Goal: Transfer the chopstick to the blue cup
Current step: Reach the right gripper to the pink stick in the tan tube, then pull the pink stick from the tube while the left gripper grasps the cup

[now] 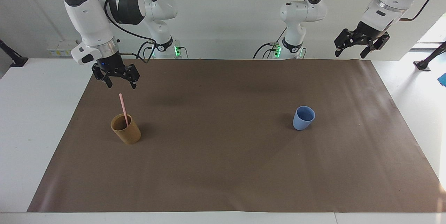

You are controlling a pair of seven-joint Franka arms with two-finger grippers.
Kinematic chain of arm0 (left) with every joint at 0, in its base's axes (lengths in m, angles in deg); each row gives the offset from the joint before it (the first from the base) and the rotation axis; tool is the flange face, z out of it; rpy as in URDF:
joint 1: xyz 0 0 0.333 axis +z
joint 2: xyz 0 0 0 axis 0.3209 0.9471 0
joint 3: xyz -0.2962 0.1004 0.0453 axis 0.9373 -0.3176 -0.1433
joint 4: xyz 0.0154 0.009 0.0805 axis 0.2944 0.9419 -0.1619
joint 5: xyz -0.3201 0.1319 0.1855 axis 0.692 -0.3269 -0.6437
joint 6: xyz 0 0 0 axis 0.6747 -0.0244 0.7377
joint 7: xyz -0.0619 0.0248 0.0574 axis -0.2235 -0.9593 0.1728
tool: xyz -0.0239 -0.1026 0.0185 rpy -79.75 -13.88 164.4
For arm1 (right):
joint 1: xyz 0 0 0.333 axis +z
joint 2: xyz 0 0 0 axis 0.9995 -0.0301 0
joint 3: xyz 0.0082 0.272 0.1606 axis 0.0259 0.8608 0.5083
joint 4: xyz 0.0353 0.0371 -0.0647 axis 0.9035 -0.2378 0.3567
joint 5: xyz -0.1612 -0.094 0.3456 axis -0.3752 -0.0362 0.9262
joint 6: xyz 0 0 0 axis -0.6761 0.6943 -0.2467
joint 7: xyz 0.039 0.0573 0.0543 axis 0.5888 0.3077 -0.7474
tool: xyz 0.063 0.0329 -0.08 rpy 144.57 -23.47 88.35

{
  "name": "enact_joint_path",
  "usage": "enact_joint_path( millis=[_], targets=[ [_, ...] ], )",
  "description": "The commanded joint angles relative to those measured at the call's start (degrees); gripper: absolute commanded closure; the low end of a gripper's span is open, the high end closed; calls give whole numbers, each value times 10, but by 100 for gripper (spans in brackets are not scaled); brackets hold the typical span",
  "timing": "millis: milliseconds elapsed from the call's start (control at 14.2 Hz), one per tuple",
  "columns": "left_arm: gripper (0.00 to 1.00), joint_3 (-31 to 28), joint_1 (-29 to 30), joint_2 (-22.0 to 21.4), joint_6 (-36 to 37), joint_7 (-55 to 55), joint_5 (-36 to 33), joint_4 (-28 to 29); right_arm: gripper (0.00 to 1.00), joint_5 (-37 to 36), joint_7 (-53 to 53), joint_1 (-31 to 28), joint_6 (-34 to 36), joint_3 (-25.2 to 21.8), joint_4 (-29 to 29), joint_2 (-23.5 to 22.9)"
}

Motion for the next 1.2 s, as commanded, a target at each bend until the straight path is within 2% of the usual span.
enact_joint_path(
  millis=[0,211,422,563,704,844,985,1126],
  targets=[
    [0,4,6,-6,-44,-8,-6,30,10,-30,-28,-8,-54,1,-50,11],
    [0,5,-1,7,-126,-23,-6,98,31,-35,-49,-19,-74,1,-71,6],
    [0,6,-9,10,-238,-91,-4,178,58,-35,-52,-20,-101,1,-76,2],
    [0,6,-14,42,-277,-93,-4,192,81,-35,-52,-20,-102,1,-76,1],
    [0,6,-19,78,-297,-94,-4,193,99,-35,-51,-20,-103,1,-70,-5],
    [0,6,-30,111,-319,-101,-4,202,100,-34,-50,-21,-103,1,-63,-7],
    [0,6,-37,119,-377,-111,-4,243,100,-34,-50,-21,-93,1,-45,-5],
    [0,6,-40,129,-412,-108,-4,259,100,-26,-51,-21,-75,-1,-21,2]
  ],
)
